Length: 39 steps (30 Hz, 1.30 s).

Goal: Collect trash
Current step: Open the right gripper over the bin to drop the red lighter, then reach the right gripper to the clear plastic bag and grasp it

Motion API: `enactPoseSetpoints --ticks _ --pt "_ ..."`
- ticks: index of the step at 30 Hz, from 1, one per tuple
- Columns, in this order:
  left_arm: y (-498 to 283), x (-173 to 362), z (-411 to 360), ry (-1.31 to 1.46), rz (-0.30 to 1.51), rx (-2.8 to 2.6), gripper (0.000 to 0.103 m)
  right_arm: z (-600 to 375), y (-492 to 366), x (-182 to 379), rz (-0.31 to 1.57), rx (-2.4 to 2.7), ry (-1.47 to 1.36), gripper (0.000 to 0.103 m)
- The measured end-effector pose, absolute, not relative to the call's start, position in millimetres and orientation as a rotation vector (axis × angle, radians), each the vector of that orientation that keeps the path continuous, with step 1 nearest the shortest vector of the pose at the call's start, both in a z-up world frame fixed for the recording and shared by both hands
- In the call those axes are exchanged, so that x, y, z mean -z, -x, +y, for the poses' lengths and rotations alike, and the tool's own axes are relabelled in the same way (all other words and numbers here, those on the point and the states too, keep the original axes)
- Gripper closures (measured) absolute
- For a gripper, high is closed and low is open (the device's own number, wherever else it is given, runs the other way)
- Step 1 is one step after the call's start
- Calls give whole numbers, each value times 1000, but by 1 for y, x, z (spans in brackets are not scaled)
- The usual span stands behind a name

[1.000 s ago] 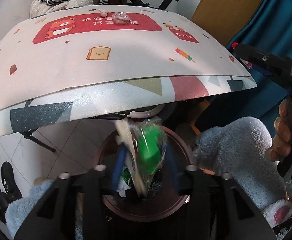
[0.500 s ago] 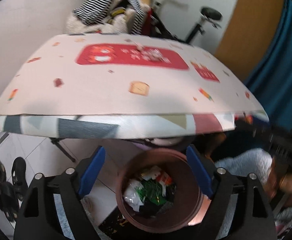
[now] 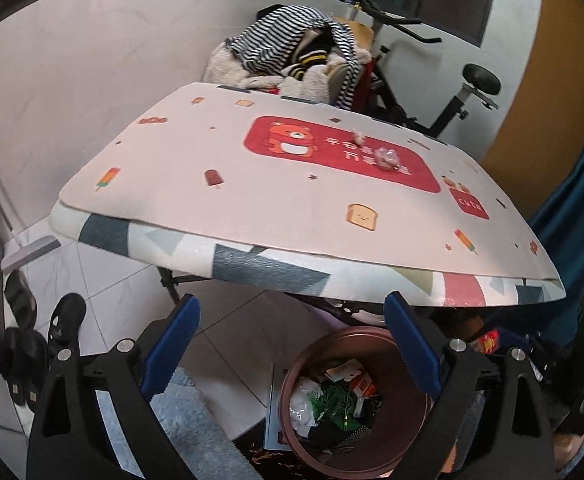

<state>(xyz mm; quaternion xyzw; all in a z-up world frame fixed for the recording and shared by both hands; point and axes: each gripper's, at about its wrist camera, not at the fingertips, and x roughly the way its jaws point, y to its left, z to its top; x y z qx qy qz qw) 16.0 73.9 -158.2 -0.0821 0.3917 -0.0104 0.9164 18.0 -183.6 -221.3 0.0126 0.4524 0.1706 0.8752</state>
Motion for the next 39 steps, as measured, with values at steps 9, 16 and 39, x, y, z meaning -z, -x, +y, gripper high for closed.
enactPoseSetpoints --ticks 9,16,39 --pt "-14 165 80 179 818 -4 12 -159 -11 242 1021 -428 69 18" --pt "-15 167 82 181 825 -9 12 -149 -11 261 1104 -440 127 18" --pt "-19 177 87 189 843 -8 12 -162 -18 255 1087 -399 66 6"
